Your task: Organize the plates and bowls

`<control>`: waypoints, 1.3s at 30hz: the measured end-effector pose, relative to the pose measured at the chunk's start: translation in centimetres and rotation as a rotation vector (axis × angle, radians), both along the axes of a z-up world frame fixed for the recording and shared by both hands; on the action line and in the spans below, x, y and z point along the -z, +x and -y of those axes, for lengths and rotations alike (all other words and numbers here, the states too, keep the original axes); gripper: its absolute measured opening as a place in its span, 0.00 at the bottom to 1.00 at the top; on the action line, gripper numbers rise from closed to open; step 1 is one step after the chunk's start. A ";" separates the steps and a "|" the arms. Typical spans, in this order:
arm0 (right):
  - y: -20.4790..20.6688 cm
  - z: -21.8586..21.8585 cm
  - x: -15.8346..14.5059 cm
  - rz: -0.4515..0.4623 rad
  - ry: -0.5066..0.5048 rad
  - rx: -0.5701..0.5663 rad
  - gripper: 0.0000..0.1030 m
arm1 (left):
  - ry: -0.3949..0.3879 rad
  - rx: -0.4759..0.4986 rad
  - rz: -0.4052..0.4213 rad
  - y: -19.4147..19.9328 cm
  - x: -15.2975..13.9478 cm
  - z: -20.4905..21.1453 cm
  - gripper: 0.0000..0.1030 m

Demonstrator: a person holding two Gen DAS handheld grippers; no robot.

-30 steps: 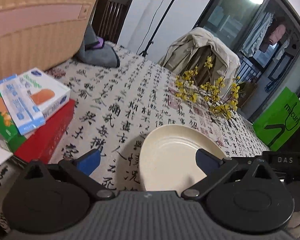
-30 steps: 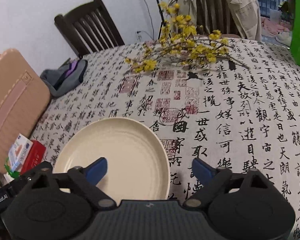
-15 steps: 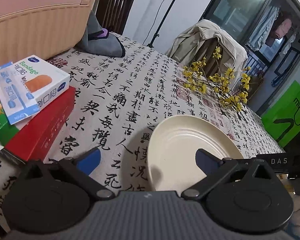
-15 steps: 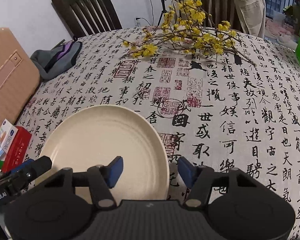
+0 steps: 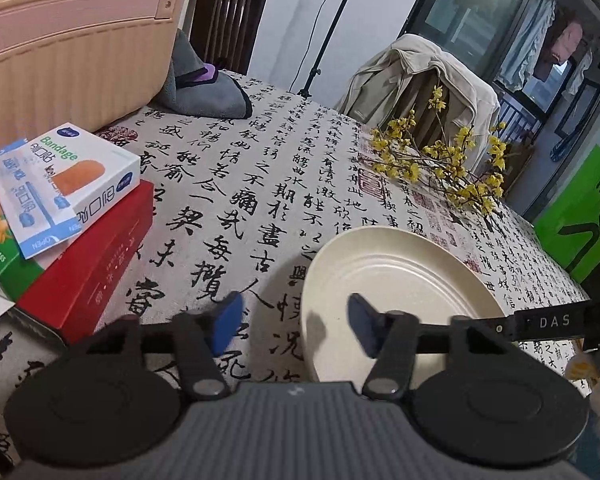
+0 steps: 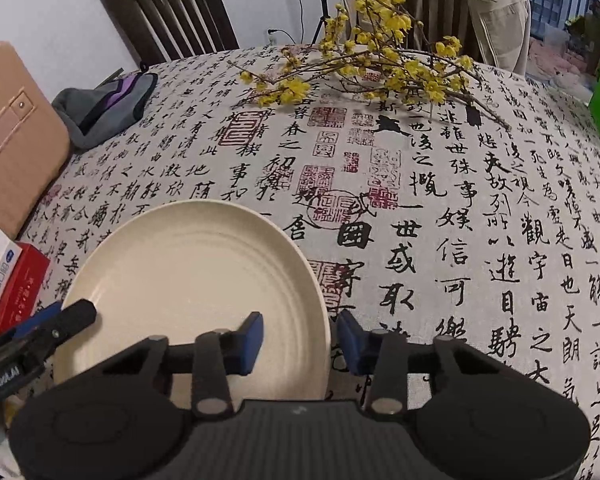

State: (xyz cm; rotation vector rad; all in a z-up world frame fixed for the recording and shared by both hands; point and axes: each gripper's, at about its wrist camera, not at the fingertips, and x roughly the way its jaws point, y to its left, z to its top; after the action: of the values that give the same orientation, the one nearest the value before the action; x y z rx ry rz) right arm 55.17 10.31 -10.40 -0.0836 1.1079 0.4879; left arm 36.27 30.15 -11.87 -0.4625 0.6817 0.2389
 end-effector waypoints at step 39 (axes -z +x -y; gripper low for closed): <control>-1.3 -0.7 -0.5 0.067 -0.042 -0.105 0.23 | 0.049 0.047 -0.019 0.3 0.3 0.6 0.13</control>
State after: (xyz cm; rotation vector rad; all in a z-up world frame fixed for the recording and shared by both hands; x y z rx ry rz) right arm 53.86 10.98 -9.94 -0.1941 1.0520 0.5516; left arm 36.61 29.51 -12.14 -0.3975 0.7025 0.2157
